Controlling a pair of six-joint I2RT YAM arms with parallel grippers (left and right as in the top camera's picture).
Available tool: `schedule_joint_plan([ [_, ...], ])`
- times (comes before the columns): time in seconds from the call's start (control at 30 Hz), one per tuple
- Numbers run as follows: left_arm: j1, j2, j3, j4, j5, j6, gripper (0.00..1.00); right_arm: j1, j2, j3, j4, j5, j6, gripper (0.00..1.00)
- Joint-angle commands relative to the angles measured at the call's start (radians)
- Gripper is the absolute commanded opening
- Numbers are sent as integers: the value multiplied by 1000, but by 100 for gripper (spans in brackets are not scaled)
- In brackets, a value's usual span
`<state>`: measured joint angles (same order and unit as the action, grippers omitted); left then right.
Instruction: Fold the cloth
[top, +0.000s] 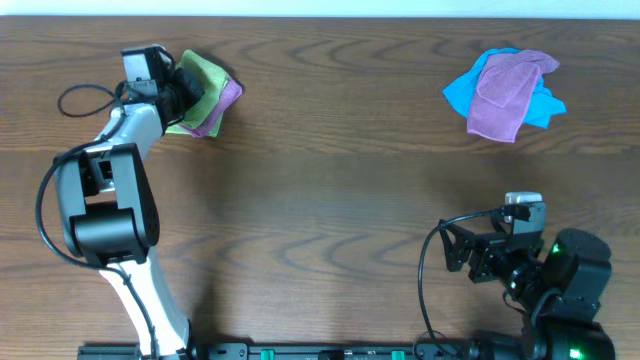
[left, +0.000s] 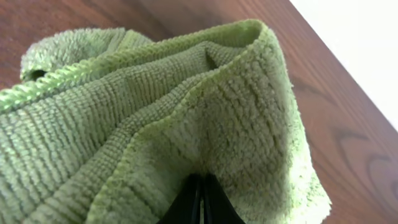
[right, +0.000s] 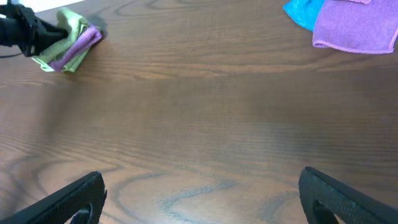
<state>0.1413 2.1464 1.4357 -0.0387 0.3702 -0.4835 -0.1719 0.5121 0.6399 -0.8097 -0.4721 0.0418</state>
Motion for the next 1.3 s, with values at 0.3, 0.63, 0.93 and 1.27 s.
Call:
schedule_joint_plan([
  [0.3, 3, -192, 174, -306, 16, 176, 13, -8, -3, -6, 1, -10, 10, 99],
  [0.63, 2, -343, 174, -525, 22, 251, 95, -8, -3, -6, 1, -10, 10, 99],
  [0.93, 2, -440, 174, -790, -16, 354, 95, -8, -3, -6, 1, -10, 10, 99],
  [1.27, 4, -492, 174, -1035, -47, 354, 95, -8, -3, -6, 1, -10, 10, 99],
])
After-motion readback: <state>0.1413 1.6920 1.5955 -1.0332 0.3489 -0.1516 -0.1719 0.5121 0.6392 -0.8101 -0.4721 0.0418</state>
